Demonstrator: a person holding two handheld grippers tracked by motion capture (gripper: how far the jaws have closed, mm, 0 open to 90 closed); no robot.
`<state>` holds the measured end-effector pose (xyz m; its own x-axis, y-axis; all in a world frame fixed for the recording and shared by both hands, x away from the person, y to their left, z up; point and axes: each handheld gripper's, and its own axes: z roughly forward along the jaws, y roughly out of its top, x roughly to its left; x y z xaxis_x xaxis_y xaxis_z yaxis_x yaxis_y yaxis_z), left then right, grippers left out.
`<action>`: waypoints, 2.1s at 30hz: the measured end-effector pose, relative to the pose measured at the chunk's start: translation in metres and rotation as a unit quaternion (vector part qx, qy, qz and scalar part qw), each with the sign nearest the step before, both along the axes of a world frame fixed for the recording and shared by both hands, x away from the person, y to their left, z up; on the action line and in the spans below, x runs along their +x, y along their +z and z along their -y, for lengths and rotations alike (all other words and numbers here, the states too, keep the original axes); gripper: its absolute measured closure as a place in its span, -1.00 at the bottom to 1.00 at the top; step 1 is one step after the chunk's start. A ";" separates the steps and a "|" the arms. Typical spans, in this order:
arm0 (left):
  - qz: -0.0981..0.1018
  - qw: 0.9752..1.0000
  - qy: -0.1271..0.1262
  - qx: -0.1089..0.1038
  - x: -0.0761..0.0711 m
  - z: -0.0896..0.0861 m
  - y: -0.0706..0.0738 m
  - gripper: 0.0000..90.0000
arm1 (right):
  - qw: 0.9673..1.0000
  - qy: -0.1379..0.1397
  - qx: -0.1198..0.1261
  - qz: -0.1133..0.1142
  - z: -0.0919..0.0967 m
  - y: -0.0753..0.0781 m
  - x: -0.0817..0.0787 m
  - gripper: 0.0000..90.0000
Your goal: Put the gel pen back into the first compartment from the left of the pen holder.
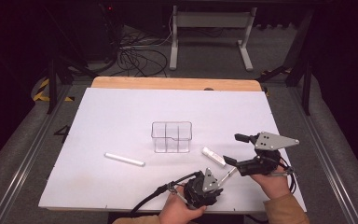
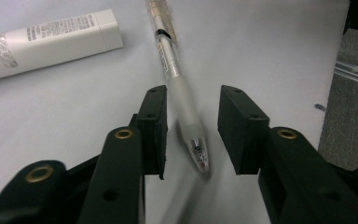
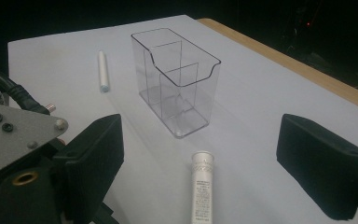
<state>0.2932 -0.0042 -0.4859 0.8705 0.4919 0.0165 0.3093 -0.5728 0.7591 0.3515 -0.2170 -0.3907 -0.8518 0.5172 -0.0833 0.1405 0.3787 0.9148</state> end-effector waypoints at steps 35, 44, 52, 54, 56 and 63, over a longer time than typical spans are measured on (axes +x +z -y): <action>0.003 1.000 0.021 -0.009 0.001 -0.009 0.012 0.78 | 1.000 0.003 -0.001 0.001 0.000 0.000 -0.001 -0.66; 0.017 1.000 0.008 -0.003 -0.004 -0.023 0.027 0.78 | 1.000 -0.002 0.006 0.010 0.005 0.003 -0.003 -0.66; 0.012 1.000 0.004 0.012 -0.006 -0.032 0.034 0.78 | 1.000 -0.004 0.007 0.011 0.006 0.004 -0.003 -0.66; 0.012 1.000 0.004 0.013 -0.006 -0.037 0.036 0.78 | 1.000 -0.004 0.009 0.011 0.006 0.005 -0.003 -0.66; 0.012 1.000 0.004 0.012 -0.007 -0.042 0.039 0.78 | 1.000 -0.004 0.008 0.010 0.006 0.004 -0.003 -0.66; 0.009 1.000 -0.005 0.014 -0.010 -0.056 0.051 0.78 | 1.000 -0.003 0.008 0.010 0.006 0.004 -0.003 -0.66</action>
<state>0.2830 0.0520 -0.4350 0.8747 0.4825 0.0461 0.2894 -0.5962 0.7489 0.3484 -0.2231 -0.3863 -0.8466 0.5242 -0.0918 0.1245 0.3627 0.9236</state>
